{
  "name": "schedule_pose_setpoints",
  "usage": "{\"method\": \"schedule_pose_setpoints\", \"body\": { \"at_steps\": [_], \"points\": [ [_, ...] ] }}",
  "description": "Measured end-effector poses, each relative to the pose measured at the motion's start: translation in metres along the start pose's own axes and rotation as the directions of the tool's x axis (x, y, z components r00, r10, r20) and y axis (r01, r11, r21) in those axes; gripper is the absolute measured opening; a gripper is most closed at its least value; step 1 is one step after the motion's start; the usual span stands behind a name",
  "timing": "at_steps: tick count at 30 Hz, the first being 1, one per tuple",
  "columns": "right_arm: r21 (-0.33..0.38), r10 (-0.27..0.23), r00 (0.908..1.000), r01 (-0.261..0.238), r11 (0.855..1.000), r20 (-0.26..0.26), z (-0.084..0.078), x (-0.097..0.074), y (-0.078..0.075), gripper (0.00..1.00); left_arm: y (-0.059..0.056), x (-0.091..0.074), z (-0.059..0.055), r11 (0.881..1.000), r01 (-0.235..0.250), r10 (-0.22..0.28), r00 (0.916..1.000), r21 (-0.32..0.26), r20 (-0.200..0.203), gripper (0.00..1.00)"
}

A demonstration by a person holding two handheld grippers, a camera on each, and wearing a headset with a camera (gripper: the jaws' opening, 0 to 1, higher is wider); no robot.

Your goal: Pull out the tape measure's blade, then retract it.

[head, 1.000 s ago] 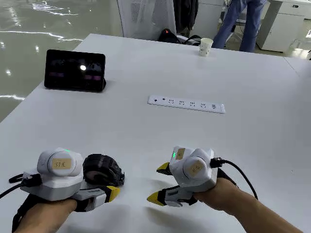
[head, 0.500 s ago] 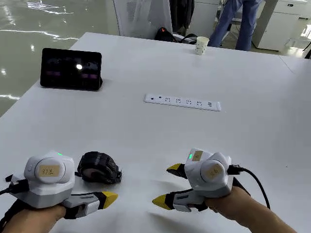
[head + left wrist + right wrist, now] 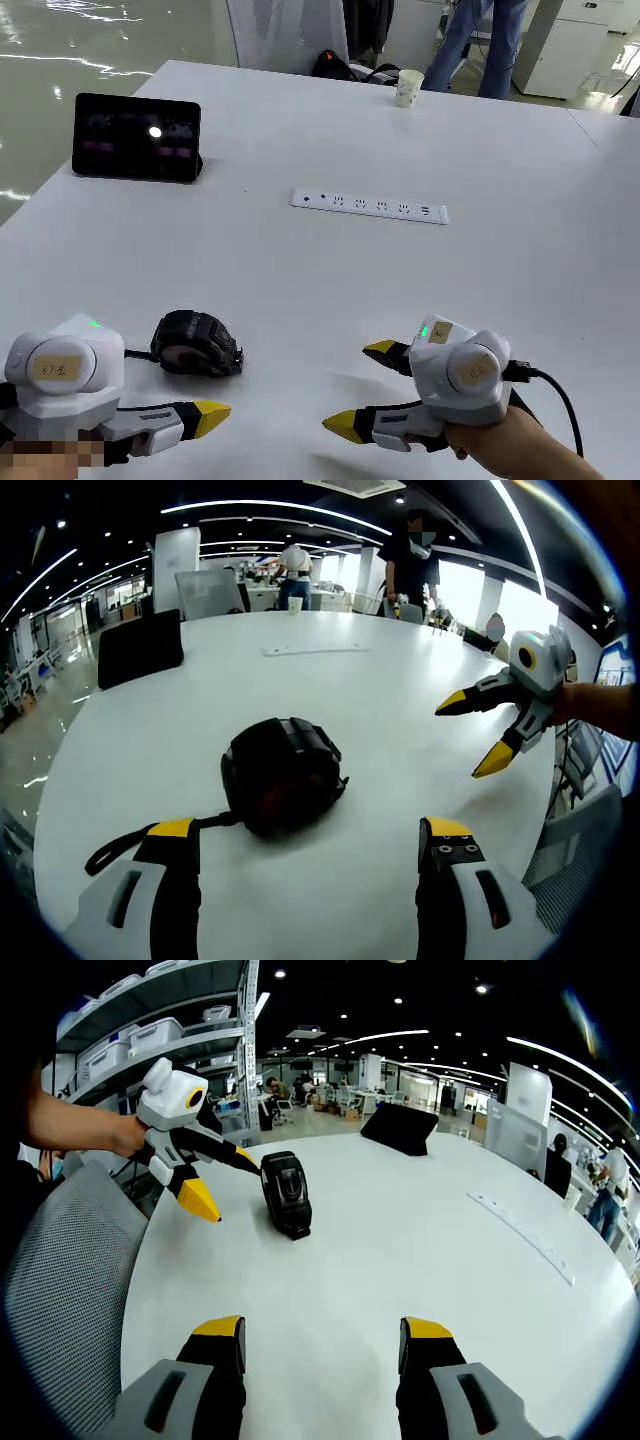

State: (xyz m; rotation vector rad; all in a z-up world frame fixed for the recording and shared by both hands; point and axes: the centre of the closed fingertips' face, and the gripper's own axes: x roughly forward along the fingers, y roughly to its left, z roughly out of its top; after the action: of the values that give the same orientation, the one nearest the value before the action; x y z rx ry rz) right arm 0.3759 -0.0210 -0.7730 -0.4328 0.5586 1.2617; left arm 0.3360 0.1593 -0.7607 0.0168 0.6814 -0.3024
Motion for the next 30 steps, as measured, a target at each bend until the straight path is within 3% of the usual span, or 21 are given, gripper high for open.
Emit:
{"method": "schedule_pose_setpoints", "body": {
  "at_steps": [11,18,22,30],
  "points": [
    [0.058,-0.058,0.9982,0.057,0.997,0.016,-0.010,-0.021,0.005,0.68,-0.009,-0.008,0.004,0.997,0.065,-0.066,0.9972,0.047,0.035,0.91],
    [0.088,-0.097,0.9948,0.093,0.992,0.031,-0.017,-0.033,0.007,0.73,-0.013,-0.013,0.004,0.994,0.096,-0.098,0.9938,0.044,0.052,0.96],
    [0.122,-0.120,0.9910,0.112,0.986,0.059,-0.015,-0.038,0.009,0.77,-0.016,-0.017,0.006,0.992,0.112,-0.116,0.9910,0.060,0.067,0.99],
    [0.127,-0.140,0.9865,0.129,0.984,0.085,-0.013,-0.044,0.017,0.83,-0.014,-0.022,0.006,0.991,0.119,-0.124,0.9894,0.069,0.076,0.99]
  ]
}}
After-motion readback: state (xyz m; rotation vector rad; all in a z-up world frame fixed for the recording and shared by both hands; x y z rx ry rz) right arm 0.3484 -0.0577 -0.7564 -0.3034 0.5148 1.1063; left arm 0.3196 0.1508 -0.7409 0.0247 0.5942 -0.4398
